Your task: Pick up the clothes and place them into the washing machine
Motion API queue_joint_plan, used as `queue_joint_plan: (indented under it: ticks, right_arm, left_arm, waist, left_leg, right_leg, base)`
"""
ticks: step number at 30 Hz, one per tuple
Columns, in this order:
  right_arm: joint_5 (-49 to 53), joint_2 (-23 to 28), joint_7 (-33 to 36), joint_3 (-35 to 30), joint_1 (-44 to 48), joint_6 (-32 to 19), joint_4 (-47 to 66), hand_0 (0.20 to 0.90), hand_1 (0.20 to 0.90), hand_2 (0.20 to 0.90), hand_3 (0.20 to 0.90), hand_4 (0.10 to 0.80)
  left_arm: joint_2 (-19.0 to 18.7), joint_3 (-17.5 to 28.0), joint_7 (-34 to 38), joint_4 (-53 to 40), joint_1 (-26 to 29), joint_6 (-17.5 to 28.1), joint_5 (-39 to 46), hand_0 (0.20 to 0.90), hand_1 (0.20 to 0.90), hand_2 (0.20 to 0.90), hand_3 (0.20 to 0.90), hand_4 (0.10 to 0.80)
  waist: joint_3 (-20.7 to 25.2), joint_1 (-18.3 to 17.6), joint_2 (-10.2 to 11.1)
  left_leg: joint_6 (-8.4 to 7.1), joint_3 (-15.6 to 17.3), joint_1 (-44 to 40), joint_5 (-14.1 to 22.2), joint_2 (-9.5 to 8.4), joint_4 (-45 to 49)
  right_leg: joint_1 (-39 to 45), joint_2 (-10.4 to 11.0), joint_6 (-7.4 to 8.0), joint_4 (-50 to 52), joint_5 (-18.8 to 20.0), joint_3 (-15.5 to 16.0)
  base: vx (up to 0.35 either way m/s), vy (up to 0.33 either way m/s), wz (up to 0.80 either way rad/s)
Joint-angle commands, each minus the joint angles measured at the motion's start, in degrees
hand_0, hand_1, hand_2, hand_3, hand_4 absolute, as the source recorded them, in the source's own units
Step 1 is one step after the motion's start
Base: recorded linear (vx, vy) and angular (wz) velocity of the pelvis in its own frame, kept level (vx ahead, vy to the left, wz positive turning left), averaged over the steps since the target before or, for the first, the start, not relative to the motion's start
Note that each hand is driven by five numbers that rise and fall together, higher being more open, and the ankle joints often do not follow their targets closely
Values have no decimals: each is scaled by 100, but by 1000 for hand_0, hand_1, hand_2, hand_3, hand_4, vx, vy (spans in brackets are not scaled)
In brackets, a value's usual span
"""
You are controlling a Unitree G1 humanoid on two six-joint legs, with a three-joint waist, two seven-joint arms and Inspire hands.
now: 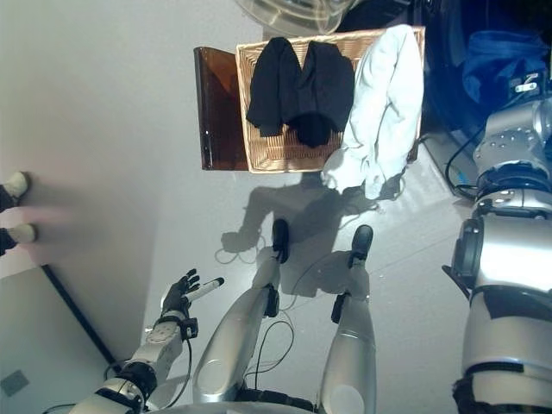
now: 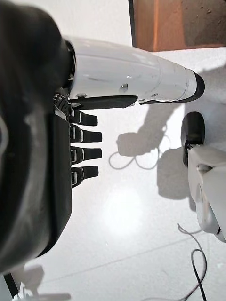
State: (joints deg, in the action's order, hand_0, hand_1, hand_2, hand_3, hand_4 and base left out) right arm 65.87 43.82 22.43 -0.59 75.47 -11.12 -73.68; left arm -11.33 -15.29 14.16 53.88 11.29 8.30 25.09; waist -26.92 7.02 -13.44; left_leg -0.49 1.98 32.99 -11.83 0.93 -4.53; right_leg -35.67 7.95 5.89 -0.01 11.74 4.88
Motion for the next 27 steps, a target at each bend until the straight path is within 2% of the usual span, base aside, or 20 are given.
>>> queue_joint_plan:
  ticks: [1, 11, 19, 27]
  right_arm:
    - [169, 506, -51, 466, 670, -495, 299, 200, 200, 200, 200, 300]
    - [536, 674, 99, 458, 1203, -779, 204, 200, 200, 200, 200, 300]
    - [854, 744, 263, 315, 1332, -1009, 141, 200, 200, 200, 200, 300]
    - [919, 880, 323, 435, 1545, -1092, 167, 200, 200, 200, 200, 300]
  left_arm:
    - [-160, -300, 120, 46, -289, 162, 251, 900, 900, 900, 900, 800]
    - [-151, -472, 163, -64, -246, 196, 310, 900, 900, 900, 900, 800]
    - [-170, -494, 223, 16, -184, 170, 316, 900, 900, 900, 900, 800]
    - [-203, -461, 261, 32, -206, 182, 341, 900, 900, 900, 900, 800]
  waist:
    - [277, 36, -120]
    - [280, 70, -275]
    - [337, 24, -292]
    - [373, 21, -292]
  left_leg:
    - [-821, 132, -134, 370, 322, -47]
    - [-841, 103, -22, 354, 275, -47]
    - [-852, 50, -116, 378, 251, -47]
    - [-868, 18, -145, 378, 233, -47]
  right_leg:
    - [-452, 38, 131, 903, -766, -180]
    - [-710, 6, 113, 1198, -910, -229]
    - [-594, -23, 105, 1195, -952, -165]
    - [-550, -29, 91, 1219, -970, -130]
  base:
    - [0, 0, 0]
    - [-3, -11, 3]
    - [1, -4, 2]
    - [-2, -2, 2]
